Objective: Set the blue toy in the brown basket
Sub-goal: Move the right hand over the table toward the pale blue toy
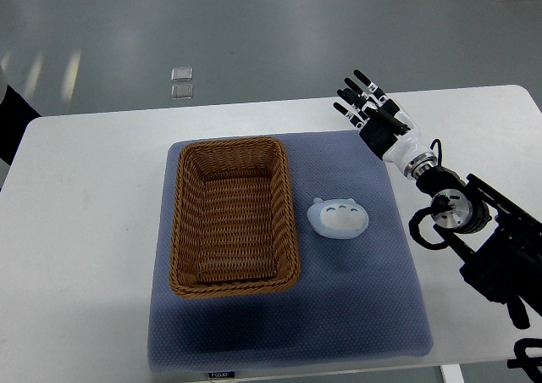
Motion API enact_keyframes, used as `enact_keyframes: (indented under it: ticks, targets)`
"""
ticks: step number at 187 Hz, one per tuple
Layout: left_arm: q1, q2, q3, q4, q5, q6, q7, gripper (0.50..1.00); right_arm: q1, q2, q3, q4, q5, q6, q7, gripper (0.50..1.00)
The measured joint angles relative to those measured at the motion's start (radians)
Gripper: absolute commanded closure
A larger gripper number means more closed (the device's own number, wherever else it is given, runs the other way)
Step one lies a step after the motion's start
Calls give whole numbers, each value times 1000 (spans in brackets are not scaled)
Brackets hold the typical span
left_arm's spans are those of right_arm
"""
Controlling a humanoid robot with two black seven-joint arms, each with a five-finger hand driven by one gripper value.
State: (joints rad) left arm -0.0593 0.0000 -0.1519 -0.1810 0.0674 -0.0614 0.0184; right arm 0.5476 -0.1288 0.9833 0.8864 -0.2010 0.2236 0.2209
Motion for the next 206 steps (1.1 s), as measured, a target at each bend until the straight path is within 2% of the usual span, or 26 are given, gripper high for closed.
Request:
enact_keyframes:
  ticks: [62,89,128,156,177,206]
  targets:
    - [-1,0,0,3,-1,0,0,500,10,-7,-3,18,3,-5,-8,591]
    - [-1,0,0,3,-1,0,0,500,46,-54,-34,38,-21,1,-28,591]
    - [-1,0,-1,4,-2,0,0,500,219,-258,-206,110,-214,7,-105,589]
    - [-1,0,-2,3,-1,0,0,500,416,-419,-433,182,-321,60,-145,589]
    - [-2,0,-2,3,0,0,0,500,580,-533,-658,296,-453,118,-150,589]
    - [-3,0,-2,3,0,0,0,500,748,-638,-899,494,-605,170,-165,589]
